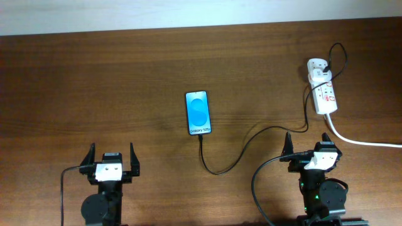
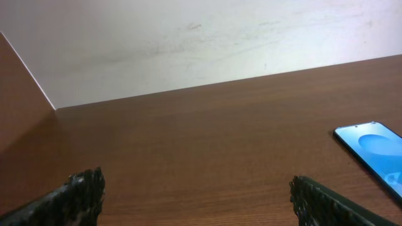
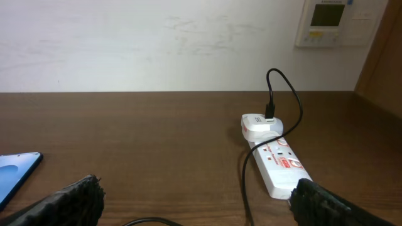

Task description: Plug charger to phone and switch on socket

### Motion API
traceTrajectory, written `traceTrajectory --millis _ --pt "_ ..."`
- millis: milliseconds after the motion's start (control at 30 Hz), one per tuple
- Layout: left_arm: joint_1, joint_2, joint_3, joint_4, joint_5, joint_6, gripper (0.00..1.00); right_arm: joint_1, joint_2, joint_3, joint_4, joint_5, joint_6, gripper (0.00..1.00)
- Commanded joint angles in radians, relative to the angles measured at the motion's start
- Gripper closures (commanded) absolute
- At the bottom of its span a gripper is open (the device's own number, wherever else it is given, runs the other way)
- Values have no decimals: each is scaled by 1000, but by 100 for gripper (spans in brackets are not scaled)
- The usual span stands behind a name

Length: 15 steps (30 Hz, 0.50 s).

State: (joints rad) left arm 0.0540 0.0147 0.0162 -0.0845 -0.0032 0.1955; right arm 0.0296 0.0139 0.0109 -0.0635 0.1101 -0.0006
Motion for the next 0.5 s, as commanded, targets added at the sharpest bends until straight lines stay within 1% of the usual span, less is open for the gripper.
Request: traceTrajectory --millis 0,467 --pt "8 -9 -8 2 16 19 1 1 -8 -5 -8 -2 -3 2" --pt "8 -9 -8 2 15 19 1 1 -8 -5 -8 -2 -3 2"
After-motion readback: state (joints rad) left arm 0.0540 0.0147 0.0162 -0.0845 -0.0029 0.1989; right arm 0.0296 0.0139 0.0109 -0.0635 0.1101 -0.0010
